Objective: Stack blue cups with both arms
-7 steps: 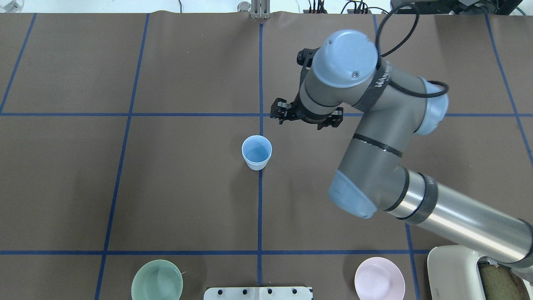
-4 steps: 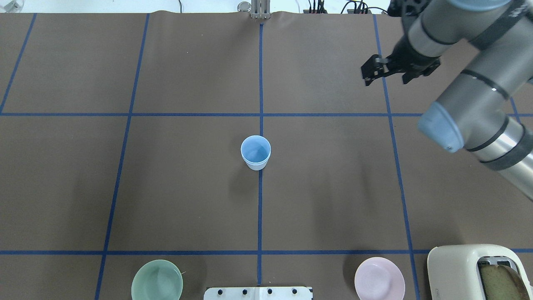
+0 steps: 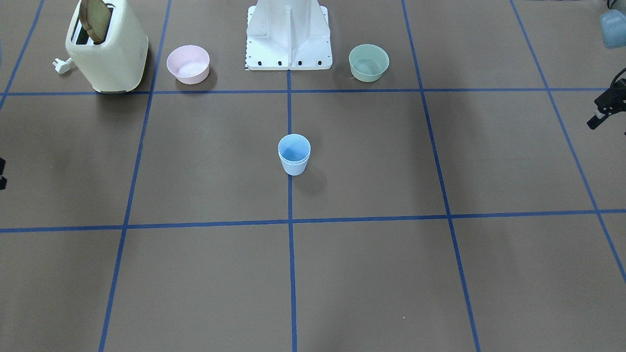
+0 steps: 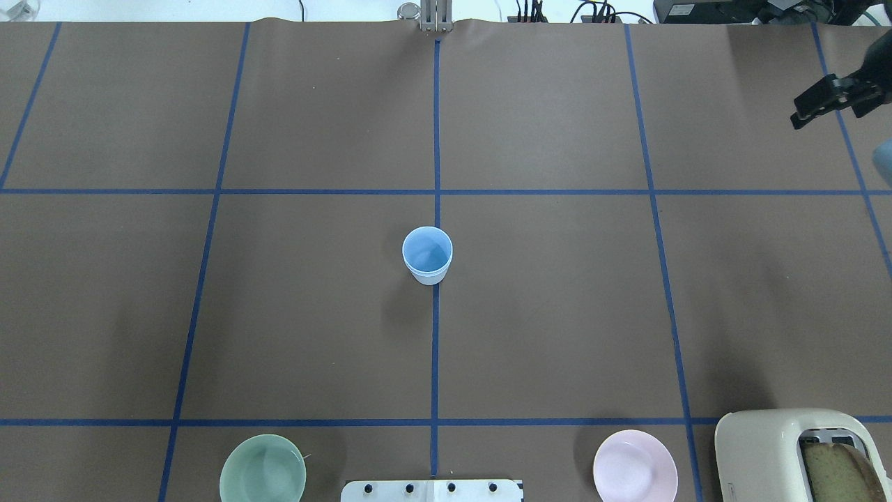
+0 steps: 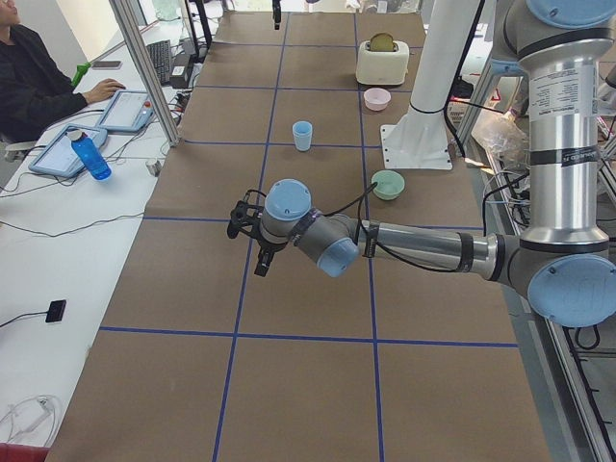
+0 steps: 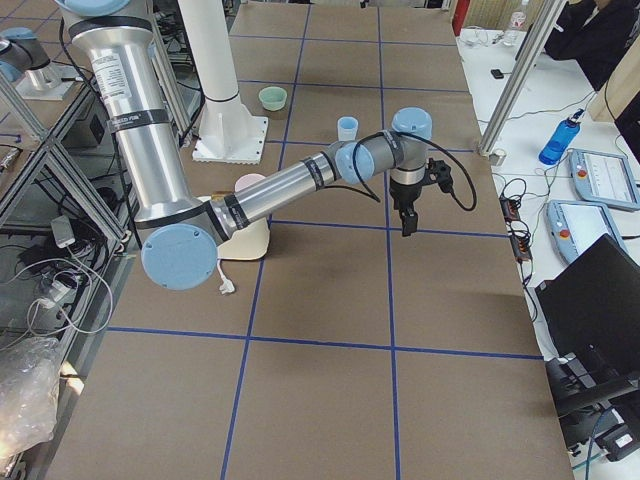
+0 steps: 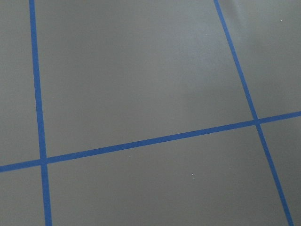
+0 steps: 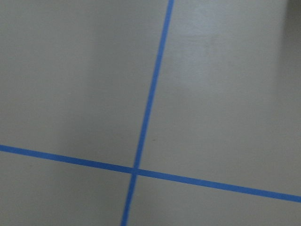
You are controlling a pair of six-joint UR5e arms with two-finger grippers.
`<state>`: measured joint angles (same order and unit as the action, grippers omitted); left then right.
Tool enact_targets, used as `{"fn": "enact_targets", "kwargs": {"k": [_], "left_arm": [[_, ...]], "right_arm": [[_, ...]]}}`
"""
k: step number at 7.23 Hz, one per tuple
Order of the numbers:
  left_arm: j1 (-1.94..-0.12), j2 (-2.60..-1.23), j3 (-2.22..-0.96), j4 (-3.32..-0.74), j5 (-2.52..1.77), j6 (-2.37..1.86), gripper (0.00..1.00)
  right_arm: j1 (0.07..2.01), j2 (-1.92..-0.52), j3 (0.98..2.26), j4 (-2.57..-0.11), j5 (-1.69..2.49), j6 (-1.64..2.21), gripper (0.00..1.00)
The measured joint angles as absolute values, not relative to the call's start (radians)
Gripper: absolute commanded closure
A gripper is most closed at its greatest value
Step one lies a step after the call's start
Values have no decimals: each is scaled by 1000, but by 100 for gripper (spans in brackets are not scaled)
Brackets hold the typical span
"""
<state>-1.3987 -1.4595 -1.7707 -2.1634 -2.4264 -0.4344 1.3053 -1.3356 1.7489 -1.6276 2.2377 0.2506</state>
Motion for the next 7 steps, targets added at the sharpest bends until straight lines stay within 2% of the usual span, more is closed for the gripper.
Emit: {"fn": "enact_targets", "kwargs": {"k": [3,7], "left_arm": [[-1411,-1456,-1754,-2152,-2437,-434,2],[-1449,-1468,-1674,-2145,-2440,-403,2]], "right_arm": [[1441,-1416,1669,-1626,2309,76,0],[1455,-1435,1664,-1625,2307,57,0]]}}
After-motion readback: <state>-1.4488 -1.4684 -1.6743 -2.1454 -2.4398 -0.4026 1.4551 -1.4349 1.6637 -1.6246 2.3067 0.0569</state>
